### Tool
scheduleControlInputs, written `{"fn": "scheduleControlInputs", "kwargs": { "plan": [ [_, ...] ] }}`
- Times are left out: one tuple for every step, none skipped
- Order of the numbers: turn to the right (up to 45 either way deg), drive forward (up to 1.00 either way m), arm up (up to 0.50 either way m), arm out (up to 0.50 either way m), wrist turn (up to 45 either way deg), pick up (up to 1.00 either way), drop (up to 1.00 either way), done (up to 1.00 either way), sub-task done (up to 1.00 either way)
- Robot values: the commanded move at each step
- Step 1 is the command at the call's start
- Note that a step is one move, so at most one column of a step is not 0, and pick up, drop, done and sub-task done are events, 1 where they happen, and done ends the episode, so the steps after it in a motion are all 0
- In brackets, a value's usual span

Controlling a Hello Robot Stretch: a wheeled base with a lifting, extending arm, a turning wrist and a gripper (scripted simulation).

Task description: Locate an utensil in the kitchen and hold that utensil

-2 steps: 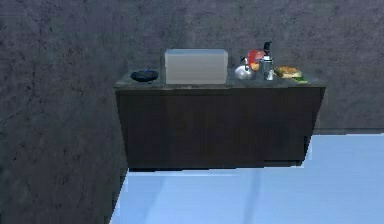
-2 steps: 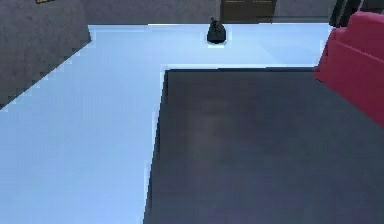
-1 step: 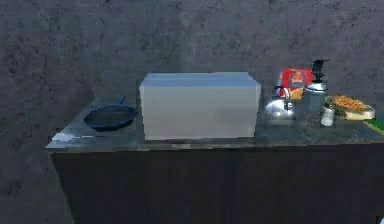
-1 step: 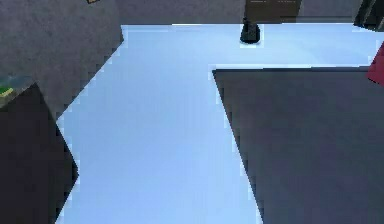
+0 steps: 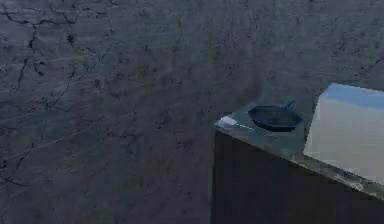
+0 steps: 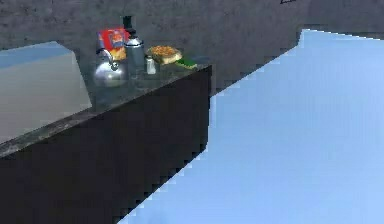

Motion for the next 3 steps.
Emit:
{"fn": "scheduleControlInputs", "kwargs": {
  "plan": [
    [-45.0,0.0,0.0,0.0,0.0,0.0,0.0,0.0,0.0],
    [-21.0,0.0,0.0,0.0,0.0,0.0,0.0,0.0,0.0],
    [-3.0,0.0,0.0,0.0,0.0,0.0,0.0,0.0,0.0]
  ]
}}
